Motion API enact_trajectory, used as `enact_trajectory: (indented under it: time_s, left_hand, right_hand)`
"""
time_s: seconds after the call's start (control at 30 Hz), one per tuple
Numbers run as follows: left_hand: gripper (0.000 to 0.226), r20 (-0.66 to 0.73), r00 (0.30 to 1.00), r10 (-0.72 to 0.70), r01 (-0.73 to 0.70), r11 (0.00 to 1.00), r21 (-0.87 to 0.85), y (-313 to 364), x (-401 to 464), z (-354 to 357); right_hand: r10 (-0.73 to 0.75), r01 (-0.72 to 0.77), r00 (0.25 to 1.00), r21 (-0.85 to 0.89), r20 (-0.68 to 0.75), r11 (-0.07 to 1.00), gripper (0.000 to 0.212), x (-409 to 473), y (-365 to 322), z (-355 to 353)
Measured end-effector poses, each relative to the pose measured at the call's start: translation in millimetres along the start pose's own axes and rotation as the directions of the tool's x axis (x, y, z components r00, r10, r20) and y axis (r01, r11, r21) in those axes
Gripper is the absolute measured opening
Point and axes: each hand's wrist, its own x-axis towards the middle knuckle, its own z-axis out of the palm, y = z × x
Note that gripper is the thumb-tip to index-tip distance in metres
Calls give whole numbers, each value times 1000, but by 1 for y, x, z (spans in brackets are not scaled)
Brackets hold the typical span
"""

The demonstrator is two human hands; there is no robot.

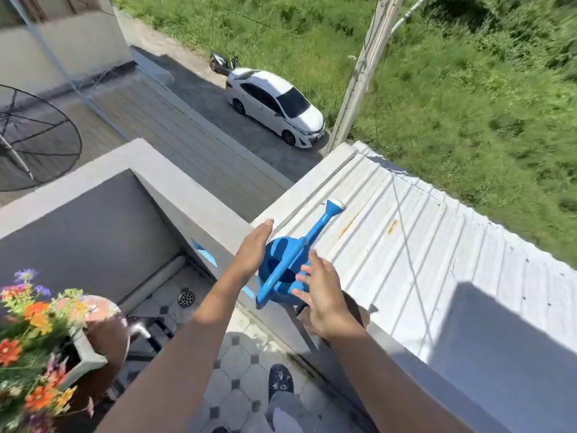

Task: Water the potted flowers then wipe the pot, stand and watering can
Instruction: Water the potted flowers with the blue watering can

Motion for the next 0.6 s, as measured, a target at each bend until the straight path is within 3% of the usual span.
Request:
enact_trajectory:
  time_s: [0.13, 0.23, 0.4, 0.6]
  left_hand:
    - [43, 44, 996, -83, 81, 996, 28, -14, 16, 11]
    - [38, 3, 994, -106, 106, 994, 14, -21, 21, 15]
    - [32, -61, 989, -135, 132, 990, -58, -24, 14, 7]
    - [35, -181, 979, -92, 74, 992, -107, -30, -28, -23]
  right_hand:
    - [110, -113, 982, 13, 153, 993, 32, 20, 7, 4]
    - [132, -133, 973, -12, 188, 991, 32, 30, -2, 15]
    - [104, -59, 968, -198, 227, 979, 25, 35, -3, 28]
    - [31, 101, 928, -328, 372, 939, 29, 16, -5, 52]
